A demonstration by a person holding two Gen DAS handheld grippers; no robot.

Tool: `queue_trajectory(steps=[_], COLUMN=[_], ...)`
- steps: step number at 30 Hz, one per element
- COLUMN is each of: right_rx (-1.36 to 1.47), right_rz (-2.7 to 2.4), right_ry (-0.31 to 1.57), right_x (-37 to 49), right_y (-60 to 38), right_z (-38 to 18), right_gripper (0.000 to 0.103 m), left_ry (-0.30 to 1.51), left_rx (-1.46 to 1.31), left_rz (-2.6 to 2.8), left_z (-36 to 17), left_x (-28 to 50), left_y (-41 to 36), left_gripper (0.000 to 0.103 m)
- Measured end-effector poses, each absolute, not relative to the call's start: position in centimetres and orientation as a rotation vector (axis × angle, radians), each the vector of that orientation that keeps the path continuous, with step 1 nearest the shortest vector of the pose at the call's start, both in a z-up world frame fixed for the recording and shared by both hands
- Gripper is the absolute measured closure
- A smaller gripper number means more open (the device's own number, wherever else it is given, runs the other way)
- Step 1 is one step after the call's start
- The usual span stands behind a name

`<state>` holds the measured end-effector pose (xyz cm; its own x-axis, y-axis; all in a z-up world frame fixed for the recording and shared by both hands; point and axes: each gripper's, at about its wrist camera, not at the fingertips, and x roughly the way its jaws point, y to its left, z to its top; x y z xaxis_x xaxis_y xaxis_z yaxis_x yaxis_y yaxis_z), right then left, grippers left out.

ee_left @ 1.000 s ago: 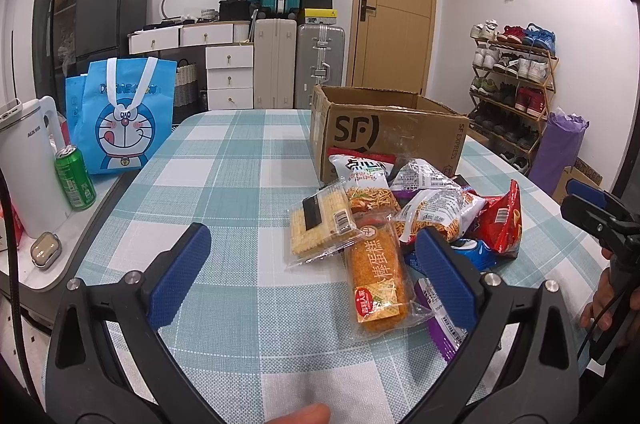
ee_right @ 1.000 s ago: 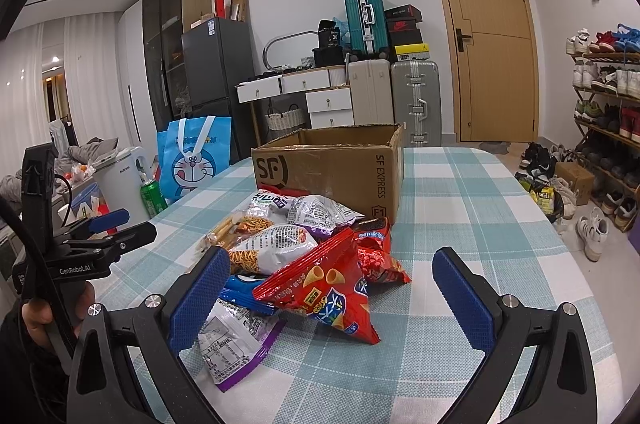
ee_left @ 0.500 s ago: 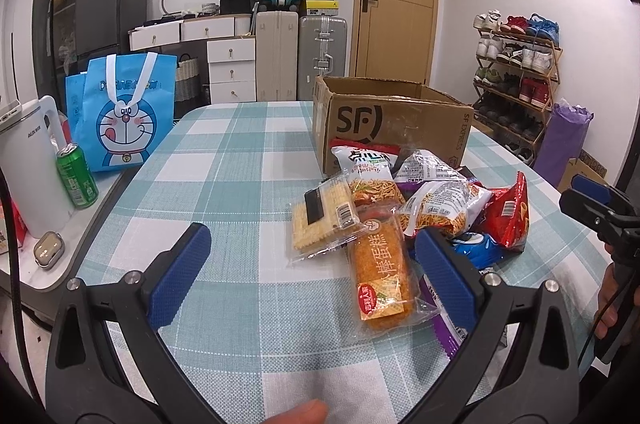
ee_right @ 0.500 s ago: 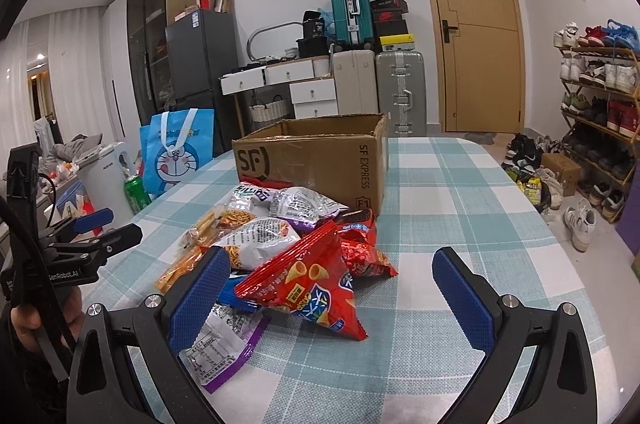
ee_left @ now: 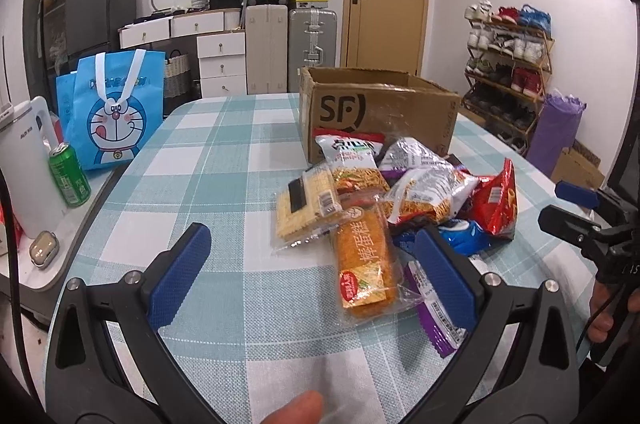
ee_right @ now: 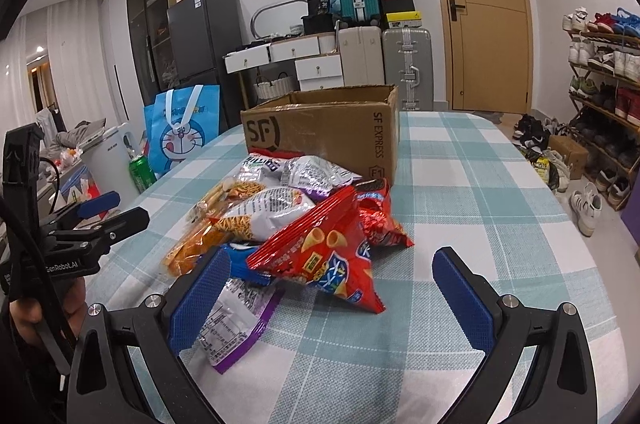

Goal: Organize snacks
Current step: 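Close left gripper on orange cake packet while right gripper grasps red chip bag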

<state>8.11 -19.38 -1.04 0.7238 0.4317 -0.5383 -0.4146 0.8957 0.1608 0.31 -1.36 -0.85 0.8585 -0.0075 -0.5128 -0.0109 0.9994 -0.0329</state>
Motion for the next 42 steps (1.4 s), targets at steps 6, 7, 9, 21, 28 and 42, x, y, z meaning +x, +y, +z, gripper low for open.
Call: queue_trajectory(steps=[6, 7, 9, 21, 28, 42], right_rx=[0.026, 0.009, -0.017, -0.062, -0.092, -0.121], right_rz=[0.530, 0.517, 0.490, 0.544, 0.541, 0.534], right_ry=[0.641, 0.637, 0.648, 0.833, 0.858, 0.852], right_x=[7.9, 7.9, 8.2, 11.7, 12.6, 13.4], right_y=[-18.5, -18.3, -18.0, -17.0, -15.8, -15.4], right_z=[-1.4, -1.4, -1.5, -3.9, -4.7, -4.4], right_gripper=[0.000, 0.000, 0.000, 0.001, 0.006, 0.030], left_ry=[0.603, 0.612, 0.628, 0.748, 0.819, 0.905], left_rx=[0.019, 0.030, 0.043, -0.020, -0.055, -0.147], left_rz=[-0.039, -0.040, -0.047, -0.053, -0.085, -0.174], left_z=[-1.6, -1.8, -2.1, -3.6, -4.5, -6.0], left_x=[0.7, 0.7, 0.9, 3.4, 5.6, 8.3], left_y=[-3.2, -3.5, -3.8, -3.0, -2.9, -2.3], left_gripper=[0.001, 0.001, 0.001, 0.002, 0.015, 0.043])
